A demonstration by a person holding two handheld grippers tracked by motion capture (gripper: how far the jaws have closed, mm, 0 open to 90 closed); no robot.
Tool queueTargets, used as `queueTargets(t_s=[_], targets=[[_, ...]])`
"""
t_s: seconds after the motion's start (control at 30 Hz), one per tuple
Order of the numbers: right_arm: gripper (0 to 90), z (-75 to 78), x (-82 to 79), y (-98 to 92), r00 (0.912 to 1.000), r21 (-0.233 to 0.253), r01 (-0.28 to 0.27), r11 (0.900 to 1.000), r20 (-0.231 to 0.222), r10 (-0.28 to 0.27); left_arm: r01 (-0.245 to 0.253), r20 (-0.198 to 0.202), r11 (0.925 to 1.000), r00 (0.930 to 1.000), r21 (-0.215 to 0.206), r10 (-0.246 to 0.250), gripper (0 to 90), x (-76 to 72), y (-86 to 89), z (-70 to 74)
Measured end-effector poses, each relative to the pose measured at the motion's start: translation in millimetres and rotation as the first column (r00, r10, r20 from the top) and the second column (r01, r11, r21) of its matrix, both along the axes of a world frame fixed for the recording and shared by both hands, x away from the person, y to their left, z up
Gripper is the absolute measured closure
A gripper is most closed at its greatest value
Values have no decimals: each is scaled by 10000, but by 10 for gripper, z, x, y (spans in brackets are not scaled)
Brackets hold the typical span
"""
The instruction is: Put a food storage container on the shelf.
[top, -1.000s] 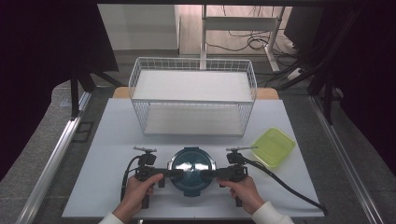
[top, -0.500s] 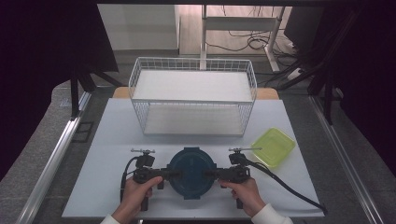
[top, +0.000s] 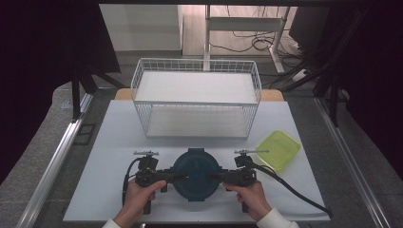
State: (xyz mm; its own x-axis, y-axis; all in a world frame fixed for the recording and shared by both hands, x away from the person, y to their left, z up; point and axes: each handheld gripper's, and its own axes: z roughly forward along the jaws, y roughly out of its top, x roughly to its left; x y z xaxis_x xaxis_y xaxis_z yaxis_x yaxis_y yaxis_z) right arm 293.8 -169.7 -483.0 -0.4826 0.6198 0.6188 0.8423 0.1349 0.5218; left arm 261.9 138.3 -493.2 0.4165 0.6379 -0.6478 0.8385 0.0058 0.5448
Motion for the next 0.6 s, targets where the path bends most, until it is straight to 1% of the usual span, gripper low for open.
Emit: queueTargets(t_s=[0.23,0.27,0.3,0.33,0.37,0.47,0.6], targets=[[376,67,-8,-23,9994,73,-35,10000,333,32,47,305,10000,9995,46,-48,374,-5,-11,82],[375,106,-11,-19,9985,3,-58,10000,541,58,71,394,10000,9992,-8,-70,375,-1,-9,106],[375,132,-14,-16,9977,-56,-79,10000,676,83,71,394,10000,9992,-8,-70,375,-1,-9,106],[375,157,-16,-14,9969,-91,-81,9999,782,88,82,517,10000,9986,-22,-81,375,3,-9,136],[375,179,-13,-14,9962,-105,-102,9999,868,111,82,517,10000,9986,-22,-81,375,3,-9,136],[376,206,-10,-16,9953,-98,-127,9999,959,136,88,630,10000,9980,12,-89,375,7,-12,174],[376,226,-6,-16,9944,-126,-167,9998,1042,179,112,677,9999,9976,41,-115,375,13,-9,192]])
